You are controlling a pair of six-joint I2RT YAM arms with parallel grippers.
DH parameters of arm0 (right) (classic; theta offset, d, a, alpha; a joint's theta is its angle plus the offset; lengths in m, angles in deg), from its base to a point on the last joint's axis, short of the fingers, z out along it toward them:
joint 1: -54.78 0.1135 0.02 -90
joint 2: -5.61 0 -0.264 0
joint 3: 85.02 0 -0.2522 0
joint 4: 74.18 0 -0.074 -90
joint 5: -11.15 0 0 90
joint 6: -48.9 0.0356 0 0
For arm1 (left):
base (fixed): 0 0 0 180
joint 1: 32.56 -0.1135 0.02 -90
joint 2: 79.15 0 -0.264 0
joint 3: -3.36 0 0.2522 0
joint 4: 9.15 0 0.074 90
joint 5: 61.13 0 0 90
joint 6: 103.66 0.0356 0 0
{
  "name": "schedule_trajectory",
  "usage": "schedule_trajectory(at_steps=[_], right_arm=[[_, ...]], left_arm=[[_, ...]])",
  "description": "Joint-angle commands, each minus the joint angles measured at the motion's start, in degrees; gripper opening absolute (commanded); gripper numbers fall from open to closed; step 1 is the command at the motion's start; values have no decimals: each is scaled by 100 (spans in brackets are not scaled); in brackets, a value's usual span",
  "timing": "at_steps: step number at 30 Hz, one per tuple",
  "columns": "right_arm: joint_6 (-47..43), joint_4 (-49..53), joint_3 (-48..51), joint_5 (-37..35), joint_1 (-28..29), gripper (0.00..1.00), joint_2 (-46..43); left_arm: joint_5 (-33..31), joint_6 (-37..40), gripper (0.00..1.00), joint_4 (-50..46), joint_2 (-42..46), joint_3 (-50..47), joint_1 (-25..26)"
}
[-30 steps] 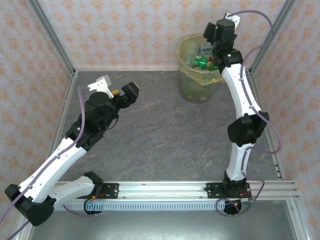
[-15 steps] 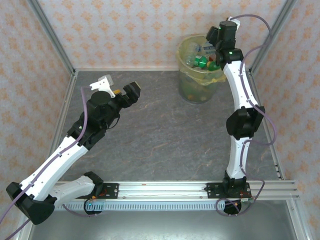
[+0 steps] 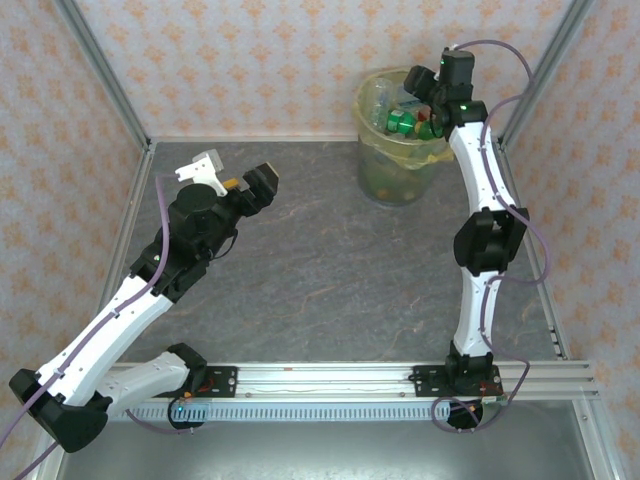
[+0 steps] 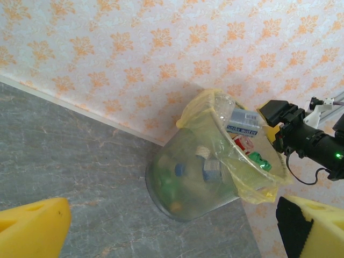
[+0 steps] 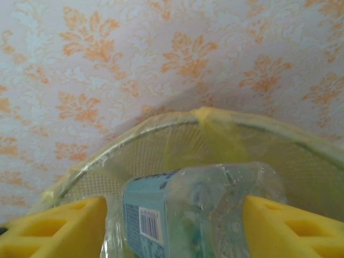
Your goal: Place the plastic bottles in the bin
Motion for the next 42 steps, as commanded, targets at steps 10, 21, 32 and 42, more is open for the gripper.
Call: schedule_trajectory(at_steps=[10,21,32,42], right_arm=[[-32,270,967,106,434,66,-1102],[32,260,575,-1344,417,69,-1221],[182,451,13,528,450,64,-513],[187,568,205,-36,452,59,-371]], left_arm=[[16,112,99,132,18,-39,-62],[57,84,99,132,39,-52,-62],[28,50,99,71,114,-98,-61],[0,62,99,45,121,-52,-60]])
